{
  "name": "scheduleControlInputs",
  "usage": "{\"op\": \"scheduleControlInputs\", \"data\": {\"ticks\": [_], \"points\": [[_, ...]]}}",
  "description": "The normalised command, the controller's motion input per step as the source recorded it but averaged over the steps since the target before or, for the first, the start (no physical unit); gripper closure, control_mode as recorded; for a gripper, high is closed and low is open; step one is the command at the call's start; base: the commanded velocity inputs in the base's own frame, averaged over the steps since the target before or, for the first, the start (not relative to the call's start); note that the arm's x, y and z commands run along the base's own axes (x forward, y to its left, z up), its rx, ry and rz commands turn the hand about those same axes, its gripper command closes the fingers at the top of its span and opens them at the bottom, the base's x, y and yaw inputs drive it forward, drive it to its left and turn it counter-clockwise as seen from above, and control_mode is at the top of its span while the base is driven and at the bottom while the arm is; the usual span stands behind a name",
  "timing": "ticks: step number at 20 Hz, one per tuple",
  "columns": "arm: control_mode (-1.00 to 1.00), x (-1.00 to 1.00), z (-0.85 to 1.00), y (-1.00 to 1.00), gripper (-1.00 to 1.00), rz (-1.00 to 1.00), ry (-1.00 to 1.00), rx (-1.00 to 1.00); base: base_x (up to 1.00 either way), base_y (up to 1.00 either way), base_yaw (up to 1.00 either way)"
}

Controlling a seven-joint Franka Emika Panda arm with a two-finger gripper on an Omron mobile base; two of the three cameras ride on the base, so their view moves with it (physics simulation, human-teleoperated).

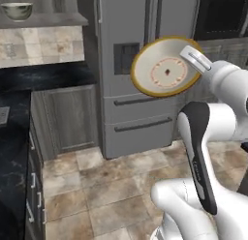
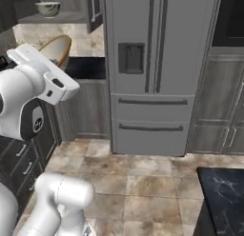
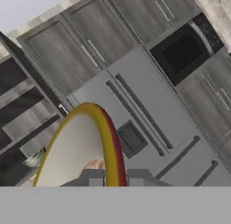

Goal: Pick up the bowls from the cabinet and place each bowl in front of a stool on the dining counter.

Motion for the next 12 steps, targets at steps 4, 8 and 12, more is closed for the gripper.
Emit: {"op": "scheduleControlInputs", "data": {"ticks": [4,8,12], "points": [[1.0,0.0,0.0,0.0,1.0,0.0,0.0,0.0,-0.81,-0.63,-0.48],[1.0,0.0,0.0,0.0,1.0,0.0,0.0,0.0,-0.97,-0.39,-0.48],[1.0,0.0,0.0,0.0,1.0,0.0,0.0,0.0,-0.96,-0.38,-0.47]]}}
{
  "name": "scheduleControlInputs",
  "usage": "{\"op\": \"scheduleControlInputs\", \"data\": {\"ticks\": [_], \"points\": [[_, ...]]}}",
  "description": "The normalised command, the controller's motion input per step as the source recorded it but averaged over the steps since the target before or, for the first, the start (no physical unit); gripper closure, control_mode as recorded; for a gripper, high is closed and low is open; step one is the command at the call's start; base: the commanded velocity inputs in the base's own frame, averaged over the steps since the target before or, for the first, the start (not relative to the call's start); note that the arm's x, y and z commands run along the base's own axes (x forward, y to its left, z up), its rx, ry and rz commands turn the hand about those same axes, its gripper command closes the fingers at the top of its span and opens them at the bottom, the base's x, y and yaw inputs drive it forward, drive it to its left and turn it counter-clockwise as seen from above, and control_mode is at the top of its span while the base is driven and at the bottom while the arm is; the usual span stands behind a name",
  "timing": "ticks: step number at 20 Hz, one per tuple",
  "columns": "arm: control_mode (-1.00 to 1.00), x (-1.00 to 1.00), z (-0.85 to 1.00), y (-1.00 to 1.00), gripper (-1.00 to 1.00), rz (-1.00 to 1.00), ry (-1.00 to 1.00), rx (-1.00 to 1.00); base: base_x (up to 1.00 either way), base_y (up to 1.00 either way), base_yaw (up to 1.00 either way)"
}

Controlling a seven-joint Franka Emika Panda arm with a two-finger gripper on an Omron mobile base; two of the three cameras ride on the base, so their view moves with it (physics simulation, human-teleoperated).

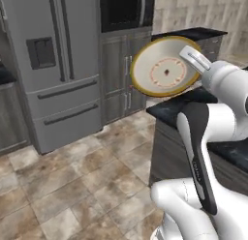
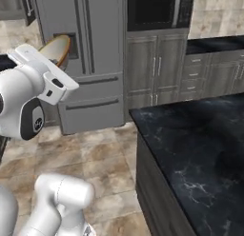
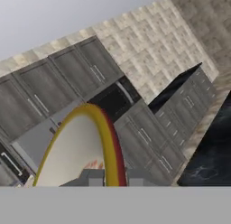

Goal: Pick up the bowls from the cabinet and place each bowl in front of a stool on the dining counter.

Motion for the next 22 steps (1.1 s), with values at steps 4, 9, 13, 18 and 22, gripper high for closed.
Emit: {"op": "scheduleControlInputs", "data": {"ticks": [4,9,13,18,22], "points": [[1.0,0.0,0.0,0.0,1.0,0.0,0.0,0.0,-0.84,-0.24,-0.45],[1.0,0.0,0.0,0.0,1.0,0.0,0.0,0.0,-0.86,-0.24,-0.44],[1.0,0.0,0.0,0.0,1.0,0.0,0.0,0.0,-0.87,-0.34,-0.43],[1.0,0.0,0.0,0.0,1.0,0.0,0.0,0.0,-0.83,-0.39,-0.42],[1.0,0.0,0.0,0.0,1.0,0.0,0.0,0.0,-0.4,-0.42,-0.37]]}}
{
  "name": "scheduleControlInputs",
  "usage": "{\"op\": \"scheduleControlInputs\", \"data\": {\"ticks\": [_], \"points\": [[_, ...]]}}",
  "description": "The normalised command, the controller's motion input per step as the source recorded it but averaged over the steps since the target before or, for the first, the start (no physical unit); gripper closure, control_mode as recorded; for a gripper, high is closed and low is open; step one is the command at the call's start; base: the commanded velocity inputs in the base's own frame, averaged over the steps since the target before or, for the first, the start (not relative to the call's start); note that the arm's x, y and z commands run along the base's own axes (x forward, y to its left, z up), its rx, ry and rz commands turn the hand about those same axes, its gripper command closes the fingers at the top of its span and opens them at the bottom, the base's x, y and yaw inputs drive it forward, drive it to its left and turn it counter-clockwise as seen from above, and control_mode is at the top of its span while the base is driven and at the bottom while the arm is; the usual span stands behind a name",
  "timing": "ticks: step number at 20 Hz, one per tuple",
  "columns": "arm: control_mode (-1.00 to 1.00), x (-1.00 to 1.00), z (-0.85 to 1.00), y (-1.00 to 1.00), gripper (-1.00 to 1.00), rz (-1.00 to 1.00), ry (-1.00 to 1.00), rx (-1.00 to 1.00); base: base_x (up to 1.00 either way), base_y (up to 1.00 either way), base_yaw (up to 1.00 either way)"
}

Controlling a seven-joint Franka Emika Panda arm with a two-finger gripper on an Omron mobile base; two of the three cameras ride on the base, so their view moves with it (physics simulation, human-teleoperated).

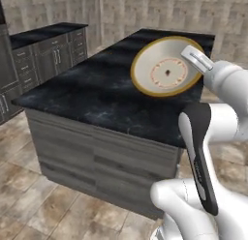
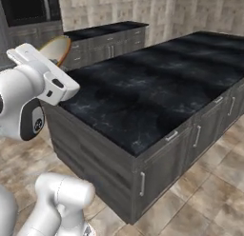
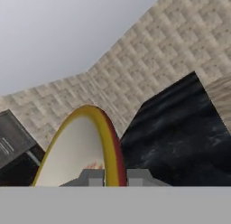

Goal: Pick up the bowls from the cabinet and place each bowl in front of a stool on the dining counter.

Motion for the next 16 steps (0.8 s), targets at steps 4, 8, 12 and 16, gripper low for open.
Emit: {"op": "scheduleControlInputs", "data": {"ticks": [4,8,12,16], "points": [[1.0,0.0,0.0,0.0,1.0,0.0,0.0,0.0,-0.01,-0.57,-0.37],[1.0,0.0,0.0,0.0,1.0,0.0,0.0,0.0,-0.01,-0.77,-0.36],[1.0,0.0,0.0,0.0,1.0,0.0,0.0,0.0,-0.03,-0.93,-0.34],[1.0,0.0,0.0,0.0,1.0,0.0,0.0,0.0,-0.02,-0.96,-0.34]]}}
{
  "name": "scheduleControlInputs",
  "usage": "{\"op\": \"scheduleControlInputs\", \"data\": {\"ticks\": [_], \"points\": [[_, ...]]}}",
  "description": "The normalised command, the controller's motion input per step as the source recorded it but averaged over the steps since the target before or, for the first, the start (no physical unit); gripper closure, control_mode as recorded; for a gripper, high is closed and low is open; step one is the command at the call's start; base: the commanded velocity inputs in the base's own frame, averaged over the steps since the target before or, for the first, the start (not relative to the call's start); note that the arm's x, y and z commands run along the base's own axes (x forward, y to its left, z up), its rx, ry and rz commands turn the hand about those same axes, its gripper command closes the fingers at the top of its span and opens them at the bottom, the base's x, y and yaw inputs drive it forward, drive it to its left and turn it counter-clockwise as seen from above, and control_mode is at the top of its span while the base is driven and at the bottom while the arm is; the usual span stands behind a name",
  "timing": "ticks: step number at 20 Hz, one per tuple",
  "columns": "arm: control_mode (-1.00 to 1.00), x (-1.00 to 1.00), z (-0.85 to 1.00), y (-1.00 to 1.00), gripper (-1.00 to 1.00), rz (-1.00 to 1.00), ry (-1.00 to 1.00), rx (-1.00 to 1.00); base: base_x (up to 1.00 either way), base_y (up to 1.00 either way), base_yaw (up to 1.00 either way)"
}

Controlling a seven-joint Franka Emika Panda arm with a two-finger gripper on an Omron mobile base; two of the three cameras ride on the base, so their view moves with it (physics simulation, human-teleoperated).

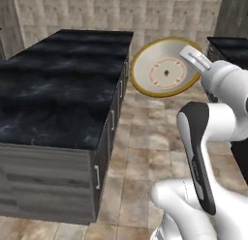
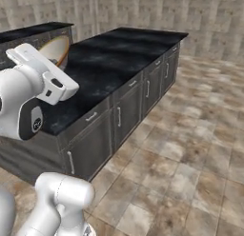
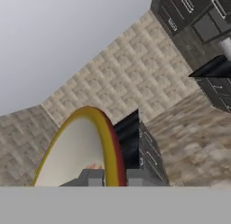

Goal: Pick up the bowls from the cabinet and place each bowl in front of a stool on the dining counter.

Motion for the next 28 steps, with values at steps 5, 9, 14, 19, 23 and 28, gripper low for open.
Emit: {"op": "scheduleControlInputs", "data": {"ticks": [5,9,14,19,23,28], "points": [[1.0,0.0,0.0,0.0,1.0,0.0,0.0,0.0,0.0,-0.73,-0.33],[1.0,0.0,0.0,0.0,1.0,0.0,0.0,0.0,0.32,-0.43,-0.34],[1.0,0.0,0.0,0.0,1.0,0.0,0.0,0.0,0.95,-0.05,-0.36],[1.0,0.0,0.0,0.0,1.0,0.0,0.0,0.0,1.0,0.0,-0.32],[1.0,0.0,0.0,0.0,1.0,0.0,0.0,0.0,1.0,0.0,-0.22],[1.0,0.0,0.0,0.0,1.0,0.0,0.0,0.0,1.0,-0.07,-0.03]]}}
